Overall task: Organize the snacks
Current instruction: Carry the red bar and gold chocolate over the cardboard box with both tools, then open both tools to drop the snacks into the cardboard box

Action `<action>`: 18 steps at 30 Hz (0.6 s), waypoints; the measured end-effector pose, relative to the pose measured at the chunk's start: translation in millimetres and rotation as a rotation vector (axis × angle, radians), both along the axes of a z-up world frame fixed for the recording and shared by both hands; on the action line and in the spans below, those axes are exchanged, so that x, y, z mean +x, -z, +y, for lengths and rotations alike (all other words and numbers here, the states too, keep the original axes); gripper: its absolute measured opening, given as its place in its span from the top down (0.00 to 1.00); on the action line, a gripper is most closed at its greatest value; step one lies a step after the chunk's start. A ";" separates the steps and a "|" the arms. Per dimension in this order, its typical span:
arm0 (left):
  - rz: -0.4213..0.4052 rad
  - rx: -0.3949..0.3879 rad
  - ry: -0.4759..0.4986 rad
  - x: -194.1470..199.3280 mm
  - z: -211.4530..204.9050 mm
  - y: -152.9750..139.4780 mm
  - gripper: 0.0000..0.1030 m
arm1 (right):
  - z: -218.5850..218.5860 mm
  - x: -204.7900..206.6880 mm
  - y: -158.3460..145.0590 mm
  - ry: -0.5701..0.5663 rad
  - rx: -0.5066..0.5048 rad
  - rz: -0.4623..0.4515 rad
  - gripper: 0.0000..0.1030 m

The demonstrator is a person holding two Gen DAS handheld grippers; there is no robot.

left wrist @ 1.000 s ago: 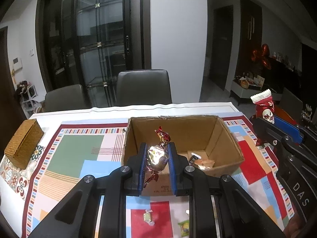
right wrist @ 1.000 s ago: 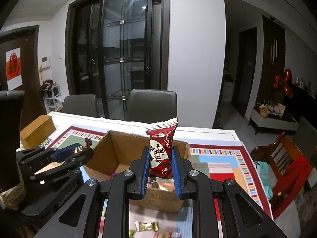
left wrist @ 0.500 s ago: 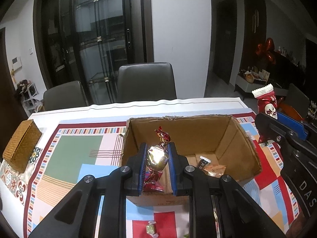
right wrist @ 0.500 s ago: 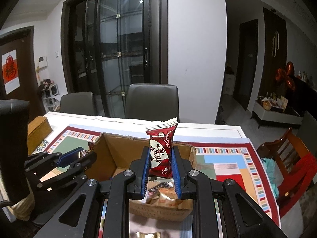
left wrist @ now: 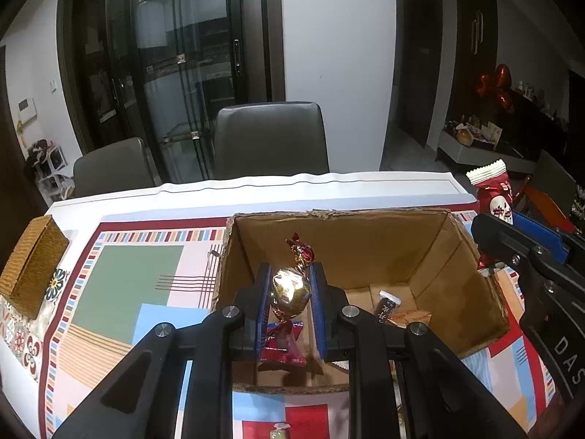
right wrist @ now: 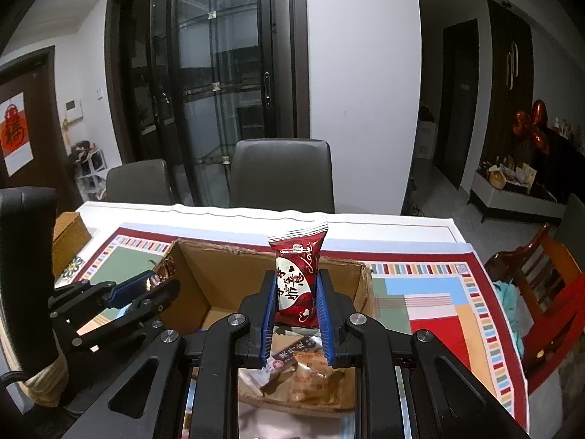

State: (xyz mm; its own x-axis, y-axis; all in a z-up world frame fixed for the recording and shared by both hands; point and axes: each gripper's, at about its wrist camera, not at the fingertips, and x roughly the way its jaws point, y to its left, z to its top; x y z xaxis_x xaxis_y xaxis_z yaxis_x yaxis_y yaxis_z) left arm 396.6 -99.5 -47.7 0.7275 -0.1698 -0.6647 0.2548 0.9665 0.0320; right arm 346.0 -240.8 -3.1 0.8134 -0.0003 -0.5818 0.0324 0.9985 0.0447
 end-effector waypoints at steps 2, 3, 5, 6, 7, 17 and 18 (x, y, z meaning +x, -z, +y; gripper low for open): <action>0.004 0.001 0.003 2.0 -0.7 1.1 0.79 | -0.3 3.9 2.0 -0.005 0.005 0.012 0.78; 0.006 0.000 0.003 2.9 -0.7 1.7 0.79 | 0.9 5.1 3.0 -0.008 0.007 0.018 0.78; 0.013 0.000 0.002 4.6 -1.3 3.0 0.79 | 0.9 8.6 5.0 -0.011 0.013 0.030 0.78; 0.017 0.000 0.003 5.6 -1.1 3.9 0.79 | 1.1 10.1 5.8 -0.013 0.014 0.035 0.78; 0.021 0.000 0.003 7.0 -0.5 4.4 0.79 | 1.1 11.3 6.5 -0.014 0.015 0.038 0.78; 0.017 0.000 -0.011 5.1 1.0 3.2 0.58 | -0.2 13.2 5.9 -0.005 0.018 0.044 0.61; 0.013 -0.001 -0.014 5.0 1.7 2.1 0.50 | -0.8 12.5 5.1 -0.002 0.018 0.039 0.50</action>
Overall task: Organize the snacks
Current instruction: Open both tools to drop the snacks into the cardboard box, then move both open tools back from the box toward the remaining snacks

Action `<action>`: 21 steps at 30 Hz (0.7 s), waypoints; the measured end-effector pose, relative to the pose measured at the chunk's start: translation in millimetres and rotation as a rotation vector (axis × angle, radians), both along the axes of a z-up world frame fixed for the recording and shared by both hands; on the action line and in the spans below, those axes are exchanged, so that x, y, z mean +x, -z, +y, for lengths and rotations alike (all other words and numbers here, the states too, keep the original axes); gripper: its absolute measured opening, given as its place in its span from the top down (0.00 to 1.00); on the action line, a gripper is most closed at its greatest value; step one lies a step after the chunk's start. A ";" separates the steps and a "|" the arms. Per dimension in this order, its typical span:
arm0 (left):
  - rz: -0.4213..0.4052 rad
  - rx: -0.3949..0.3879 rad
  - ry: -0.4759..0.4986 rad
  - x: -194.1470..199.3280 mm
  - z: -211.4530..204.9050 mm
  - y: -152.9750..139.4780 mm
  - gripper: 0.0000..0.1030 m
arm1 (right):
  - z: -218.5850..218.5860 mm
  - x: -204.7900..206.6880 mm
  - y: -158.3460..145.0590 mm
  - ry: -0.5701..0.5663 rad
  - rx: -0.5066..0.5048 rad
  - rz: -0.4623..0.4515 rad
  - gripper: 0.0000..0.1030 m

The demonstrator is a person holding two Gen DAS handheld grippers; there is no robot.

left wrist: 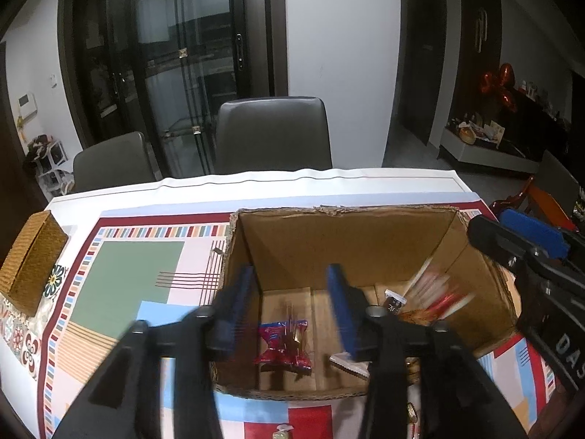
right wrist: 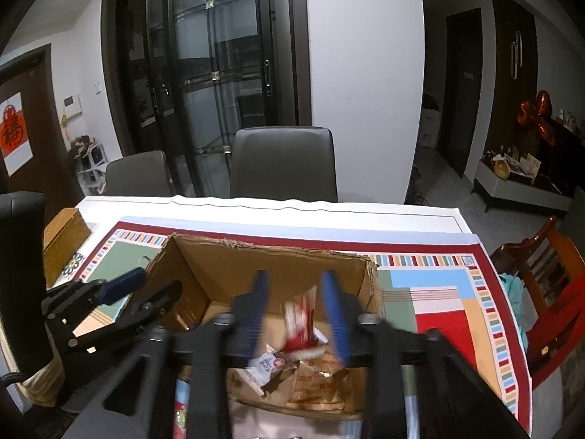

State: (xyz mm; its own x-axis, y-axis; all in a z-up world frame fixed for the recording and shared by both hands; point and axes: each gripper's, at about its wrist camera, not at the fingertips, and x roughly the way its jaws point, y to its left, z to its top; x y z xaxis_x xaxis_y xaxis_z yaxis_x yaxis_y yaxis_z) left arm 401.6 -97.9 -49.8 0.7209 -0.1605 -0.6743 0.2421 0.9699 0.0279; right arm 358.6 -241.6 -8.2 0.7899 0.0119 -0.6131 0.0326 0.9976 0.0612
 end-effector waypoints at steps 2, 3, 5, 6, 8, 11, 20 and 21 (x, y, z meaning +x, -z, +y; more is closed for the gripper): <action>-0.007 0.001 -0.010 -1.5 1.5 -2.1 0.42 | -1.9 -2.8 -2.5 0.013 -0.005 -0.015 0.40; -0.009 0.001 -0.013 -2.0 2.4 -2.7 0.37 | -3.1 -3.4 -3.6 0.017 -0.005 -0.018 0.37; -0.017 -0.003 -0.021 -4.2 4.7 -5.1 0.32 | -5.5 -5.5 -6.3 0.025 0.000 -0.023 0.34; -0.018 -0.002 -0.023 -4.5 5.5 -5.5 0.28 | -7.2 -6.4 -7.3 0.028 0.002 -0.024 0.33; -0.027 -0.002 -0.028 -7.2 6.9 -8.2 0.23 | -8.2 -9.1 -10.2 0.033 0.001 -0.031 0.32; -0.045 0.007 -0.031 -12.4 8.2 -12.6 0.18 | -8.6 -15.2 -14.2 0.041 -0.008 -0.044 0.31; -0.063 0.003 -0.032 -25.5 14.2 -23.5 0.15 | -8.9 -27.9 -25.3 0.046 -0.020 -0.067 0.31; -0.065 0.001 -0.032 -27.2 14.4 -24.6 0.15 | -8.5 -29.4 -26.6 0.046 -0.019 -0.069 0.31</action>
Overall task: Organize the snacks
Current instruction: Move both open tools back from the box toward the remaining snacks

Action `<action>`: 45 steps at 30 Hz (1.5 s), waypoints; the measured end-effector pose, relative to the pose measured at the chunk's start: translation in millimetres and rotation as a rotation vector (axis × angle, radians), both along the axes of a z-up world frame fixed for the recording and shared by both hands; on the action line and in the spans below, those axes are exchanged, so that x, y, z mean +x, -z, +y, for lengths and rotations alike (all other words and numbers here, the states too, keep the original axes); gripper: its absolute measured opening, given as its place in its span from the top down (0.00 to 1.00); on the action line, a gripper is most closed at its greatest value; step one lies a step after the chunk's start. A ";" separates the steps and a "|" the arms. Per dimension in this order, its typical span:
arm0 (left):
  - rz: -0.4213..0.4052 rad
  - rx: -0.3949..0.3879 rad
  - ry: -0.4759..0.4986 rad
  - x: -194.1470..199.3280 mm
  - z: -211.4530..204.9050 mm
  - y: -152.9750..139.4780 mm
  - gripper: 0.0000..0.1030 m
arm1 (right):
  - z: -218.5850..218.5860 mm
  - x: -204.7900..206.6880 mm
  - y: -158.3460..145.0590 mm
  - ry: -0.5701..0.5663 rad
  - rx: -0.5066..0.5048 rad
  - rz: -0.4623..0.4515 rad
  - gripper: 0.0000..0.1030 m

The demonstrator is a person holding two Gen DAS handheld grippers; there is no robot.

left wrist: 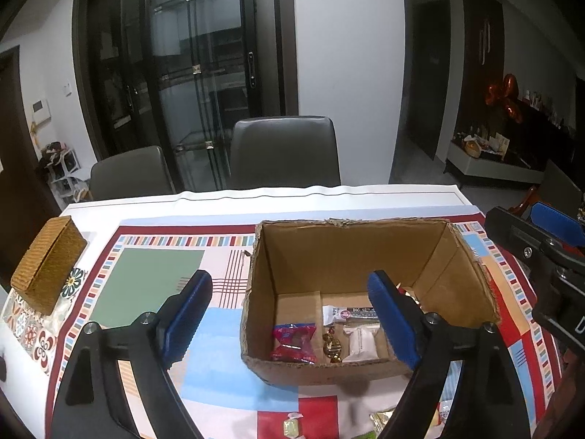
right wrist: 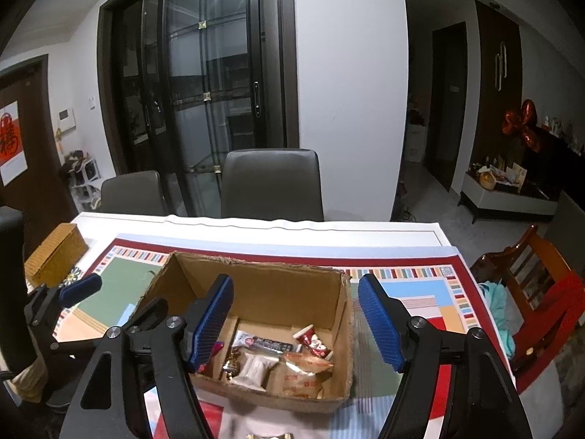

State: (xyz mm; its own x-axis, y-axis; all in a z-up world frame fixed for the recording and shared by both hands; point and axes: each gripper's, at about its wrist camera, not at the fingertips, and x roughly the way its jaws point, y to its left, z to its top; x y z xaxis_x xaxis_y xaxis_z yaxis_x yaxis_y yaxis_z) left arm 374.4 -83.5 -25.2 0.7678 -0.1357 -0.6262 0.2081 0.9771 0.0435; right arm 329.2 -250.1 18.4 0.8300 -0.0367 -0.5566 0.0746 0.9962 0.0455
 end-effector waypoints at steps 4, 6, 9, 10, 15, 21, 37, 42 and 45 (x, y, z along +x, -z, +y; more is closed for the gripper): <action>-0.007 -0.006 -0.002 -6.5 2.6 -5.1 0.15 | 1.1 -5.0 -5.3 0.001 -0.002 -0.011 0.31; -0.012 -0.008 -0.001 -8.9 3.3 -7.6 0.15 | 1.2 -8.4 -7.1 0.003 -0.003 -0.016 0.31; -0.018 -0.006 -0.002 -13.7 3.9 -11.1 0.15 | -0.2 -14.3 -8.9 0.008 -0.001 -0.022 0.31; -0.020 -0.006 -0.003 -15.7 3.8 -11.8 0.15 | -1.2 -16.4 -9.4 0.010 0.000 -0.023 0.31; -0.023 -0.003 0.002 -27.3 2.3 -12.9 0.15 | -3.8 -27.0 -10.8 0.014 0.004 -0.028 0.31; -0.014 0.003 0.006 -40.2 1.2 -10.2 0.15 | -4.8 -37.1 -11.1 0.016 0.002 -0.029 0.31; 0.017 0.005 0.007 -77.0 -7.5 10.3 0.15 | -11.9 -68.6 9.7 0.017 -0.011 0.008 0.31; 0.034 0.007 0.007 -87.0 -11.0 21.5 0.15 | -16.4 -76.4 23.4 0.023 -0.018 0.033 0.31; 0.046 0.011 0.006 -93.4 -12.7 30.6 0.15 | -19.0 -80.1 31.8 0.027 -0.015 0.051 0.31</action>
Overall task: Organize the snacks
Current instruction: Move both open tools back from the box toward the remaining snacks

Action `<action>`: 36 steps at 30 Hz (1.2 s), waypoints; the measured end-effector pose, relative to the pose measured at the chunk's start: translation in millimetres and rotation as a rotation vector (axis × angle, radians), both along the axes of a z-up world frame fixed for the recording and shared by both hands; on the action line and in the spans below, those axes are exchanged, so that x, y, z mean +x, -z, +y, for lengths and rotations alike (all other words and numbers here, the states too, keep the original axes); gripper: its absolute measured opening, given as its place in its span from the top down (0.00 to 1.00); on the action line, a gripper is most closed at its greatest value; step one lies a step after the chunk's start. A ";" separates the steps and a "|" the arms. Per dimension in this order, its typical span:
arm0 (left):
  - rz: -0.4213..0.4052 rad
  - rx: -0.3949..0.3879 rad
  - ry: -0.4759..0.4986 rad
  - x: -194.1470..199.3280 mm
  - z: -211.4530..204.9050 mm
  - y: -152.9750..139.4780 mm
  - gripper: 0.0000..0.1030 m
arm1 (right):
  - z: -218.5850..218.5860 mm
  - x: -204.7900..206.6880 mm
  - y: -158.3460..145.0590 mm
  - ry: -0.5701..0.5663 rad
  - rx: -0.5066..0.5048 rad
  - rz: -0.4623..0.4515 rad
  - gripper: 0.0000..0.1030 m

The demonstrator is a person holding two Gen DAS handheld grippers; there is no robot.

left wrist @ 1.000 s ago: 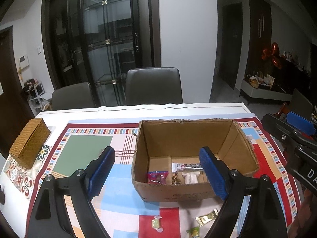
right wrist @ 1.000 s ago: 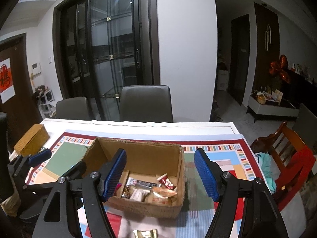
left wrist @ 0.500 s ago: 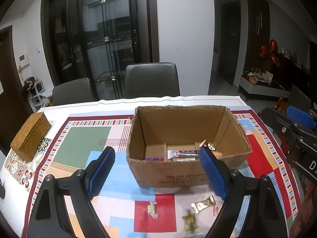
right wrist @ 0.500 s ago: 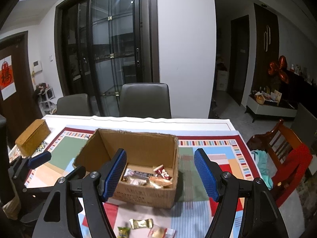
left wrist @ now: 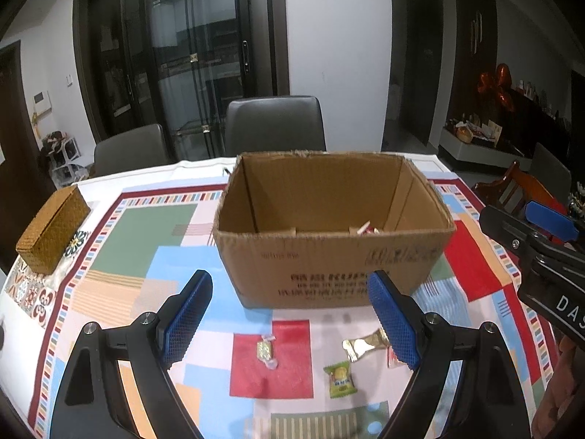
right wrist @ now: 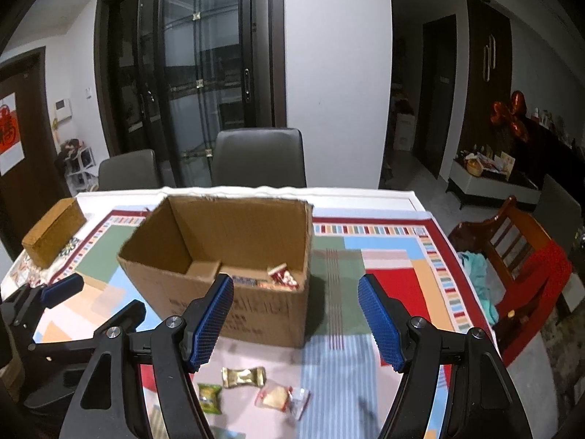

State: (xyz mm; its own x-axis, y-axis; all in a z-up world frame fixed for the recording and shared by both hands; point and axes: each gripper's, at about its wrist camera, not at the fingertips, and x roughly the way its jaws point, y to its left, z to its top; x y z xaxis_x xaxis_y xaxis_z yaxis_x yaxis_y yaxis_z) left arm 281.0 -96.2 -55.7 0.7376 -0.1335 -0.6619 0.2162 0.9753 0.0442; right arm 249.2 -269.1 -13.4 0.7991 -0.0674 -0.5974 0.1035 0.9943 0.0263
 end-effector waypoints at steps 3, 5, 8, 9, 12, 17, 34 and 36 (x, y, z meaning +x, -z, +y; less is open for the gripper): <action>0.004 0.005 -0.001 -5.7 -1.5 8.0 0.15 | -1.4 -3.1 8.3 0.000 0.003 0.019 0.31; 0.001 0.016 -0.005 -9.1 -2.9 13.2 0.15 | -1.3 -5.9 14.1 0.000 0.001 0.029 0.31; 0.010 0.013 -0.010 -13.0 -3.8 21.1 0.15 | -1.2 -9.9 22.2 0.000 -0.005 0.042 0.31; 0.013 0.011 -0.011 -12.9 -1.8 23.2 0.15 | -1.4 -11.1 25.3 0.001 -0.007 0.047 0.31; 0.018 0.015 -0.014 -17.1 -1.9 31.3 0.15 | -2.7 -14.0 33.9 0.002 -0.006 0.063 0.31; 0.030 0.023 -0.013 -22.9 -3.0 45.4 0.15 | -3.4 -17.3 48.1 0.001 -0.008 0.089 0.31; 0.061 0.041 -0.012 -39.3 -3.2 89.9 0.15 | 3.6 -26.2 89.7 -0.014 -0.008 0.174 0.31; 0.065 0.044 -0.006 -42.1 -5.7 93.7 0.15 | 3.8 -26.1 94.5 -0.014 -0.006 0.187 0.31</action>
State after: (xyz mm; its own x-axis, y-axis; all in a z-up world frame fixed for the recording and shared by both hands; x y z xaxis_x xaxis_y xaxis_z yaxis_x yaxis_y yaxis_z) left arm 238.9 -101.9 -149.4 0.6935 -0.0991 -0.7136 0.2143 0.9740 0.0730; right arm 223.0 -265.3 -107.8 0.6752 -0.0609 -0.7351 0.0918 0.9958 0.0018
